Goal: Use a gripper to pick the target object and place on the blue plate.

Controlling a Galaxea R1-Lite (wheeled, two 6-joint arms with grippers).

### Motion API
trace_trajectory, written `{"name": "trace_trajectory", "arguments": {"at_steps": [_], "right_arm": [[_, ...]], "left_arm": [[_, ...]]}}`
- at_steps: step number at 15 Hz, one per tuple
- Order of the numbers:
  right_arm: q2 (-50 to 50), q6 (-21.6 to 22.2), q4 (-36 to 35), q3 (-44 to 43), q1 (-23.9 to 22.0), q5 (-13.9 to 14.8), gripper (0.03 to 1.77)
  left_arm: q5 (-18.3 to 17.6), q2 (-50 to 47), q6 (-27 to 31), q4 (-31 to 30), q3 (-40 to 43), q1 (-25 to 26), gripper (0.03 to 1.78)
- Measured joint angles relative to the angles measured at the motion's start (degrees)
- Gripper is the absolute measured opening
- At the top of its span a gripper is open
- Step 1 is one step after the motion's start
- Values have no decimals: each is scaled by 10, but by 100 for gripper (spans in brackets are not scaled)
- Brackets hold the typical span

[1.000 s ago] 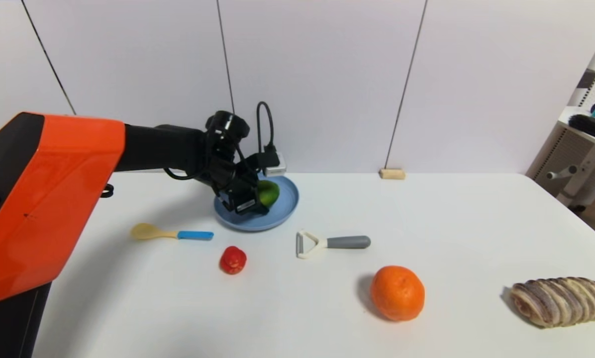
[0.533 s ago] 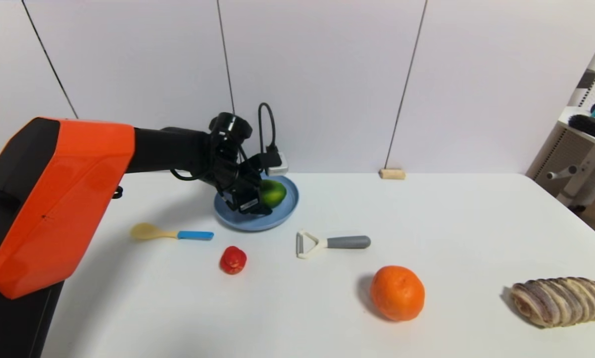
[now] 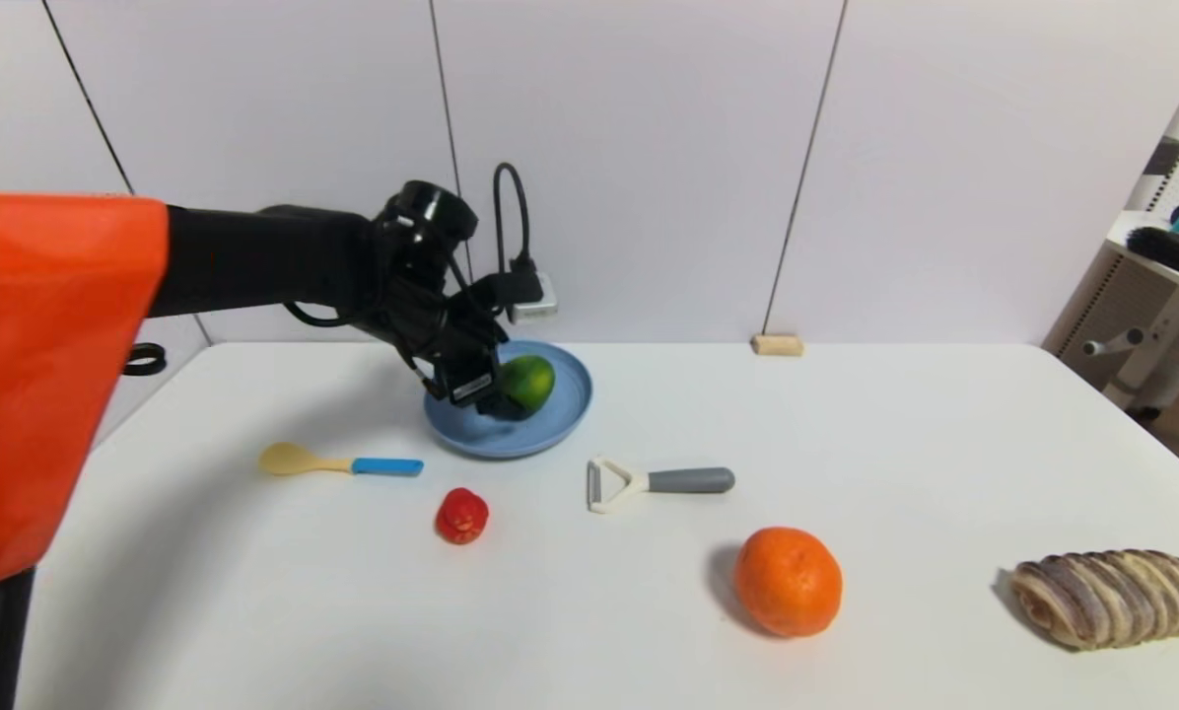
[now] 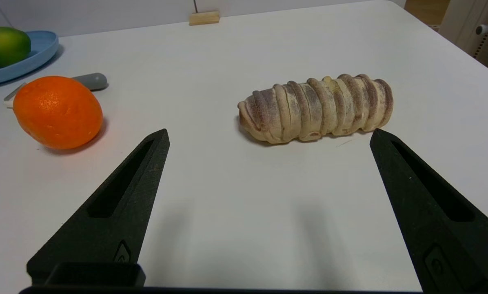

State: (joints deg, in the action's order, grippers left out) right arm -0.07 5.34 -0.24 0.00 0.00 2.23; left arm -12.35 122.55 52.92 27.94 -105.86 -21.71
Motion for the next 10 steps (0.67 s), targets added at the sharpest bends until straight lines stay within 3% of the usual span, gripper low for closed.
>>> {"name": "trace_trajectory", "arguments": {"at_steps": [5,10], "right_arm": [[0,0,0,0,0,0,170],[0,0,0,0,0,0,170]], "left_arm": [[1,-180,-25,106,103,3,164],[9,-409,-84,124,274,23,167]]}}
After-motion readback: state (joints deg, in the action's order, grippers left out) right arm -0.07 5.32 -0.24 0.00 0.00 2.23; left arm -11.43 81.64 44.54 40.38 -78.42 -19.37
